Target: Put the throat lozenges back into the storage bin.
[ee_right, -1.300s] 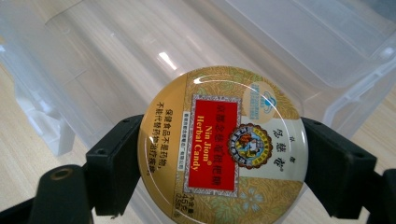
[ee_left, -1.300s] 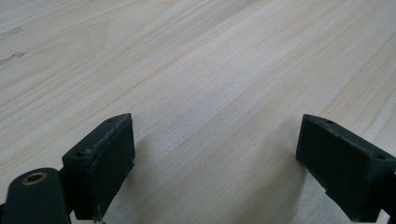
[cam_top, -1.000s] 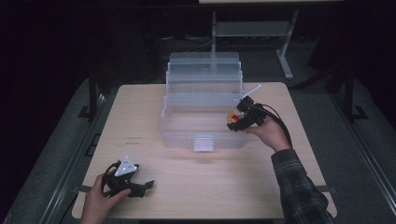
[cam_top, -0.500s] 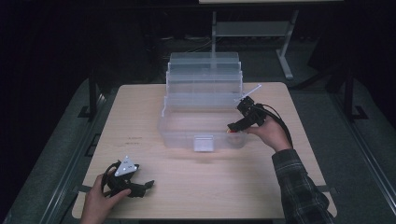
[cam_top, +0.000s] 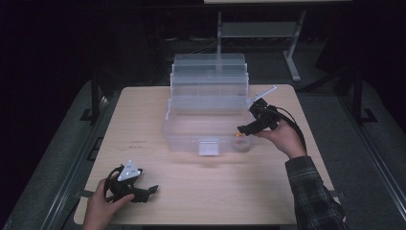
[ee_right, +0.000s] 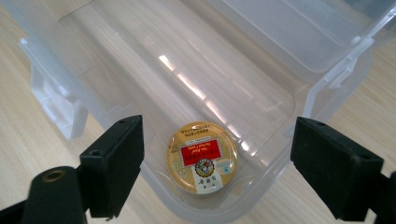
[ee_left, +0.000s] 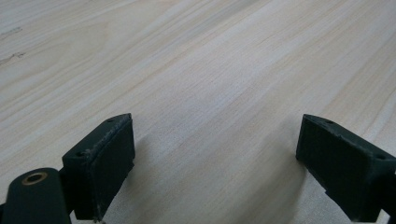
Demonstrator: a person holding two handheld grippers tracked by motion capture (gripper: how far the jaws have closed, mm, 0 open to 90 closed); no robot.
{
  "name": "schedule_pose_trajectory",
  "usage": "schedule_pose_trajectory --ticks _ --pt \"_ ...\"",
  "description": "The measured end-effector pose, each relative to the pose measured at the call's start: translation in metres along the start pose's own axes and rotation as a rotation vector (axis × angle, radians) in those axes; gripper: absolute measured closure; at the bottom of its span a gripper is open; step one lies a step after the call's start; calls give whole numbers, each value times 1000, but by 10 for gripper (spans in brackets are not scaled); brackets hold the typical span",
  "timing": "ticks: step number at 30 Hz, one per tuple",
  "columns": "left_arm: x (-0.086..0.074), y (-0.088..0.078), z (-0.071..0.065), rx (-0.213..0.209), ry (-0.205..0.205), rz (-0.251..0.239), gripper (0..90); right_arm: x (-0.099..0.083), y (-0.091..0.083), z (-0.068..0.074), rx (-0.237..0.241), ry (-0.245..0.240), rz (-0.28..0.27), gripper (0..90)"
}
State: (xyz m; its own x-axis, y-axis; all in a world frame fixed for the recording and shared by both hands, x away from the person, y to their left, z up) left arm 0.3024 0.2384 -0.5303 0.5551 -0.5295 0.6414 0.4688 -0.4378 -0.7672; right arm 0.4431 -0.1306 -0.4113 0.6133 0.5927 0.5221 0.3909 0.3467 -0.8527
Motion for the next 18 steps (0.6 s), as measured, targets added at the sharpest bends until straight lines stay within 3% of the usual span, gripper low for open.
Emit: schedule_pose_trajectory --ticks 10,18 --pt "0 0 0 0 0 0 107 -14 -9 0 5 6 -20 83" --pt "0 0 0 0 0 0 107 -33 -13 -1 8 33 -40 76"
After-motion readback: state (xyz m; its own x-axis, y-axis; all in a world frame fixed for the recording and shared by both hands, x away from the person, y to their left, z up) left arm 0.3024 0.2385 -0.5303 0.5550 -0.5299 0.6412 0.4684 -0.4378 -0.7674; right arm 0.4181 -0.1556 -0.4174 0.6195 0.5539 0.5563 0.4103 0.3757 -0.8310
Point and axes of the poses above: each handheld gripper's, and its own axes: y roughly forward along the jaws, x roughly out of its top, z roughly to its left, the point moved 8 cm from there along y, roughly forward along the jaws, and after that the axes turned 6 degrees about z, right-handed, at the moved point
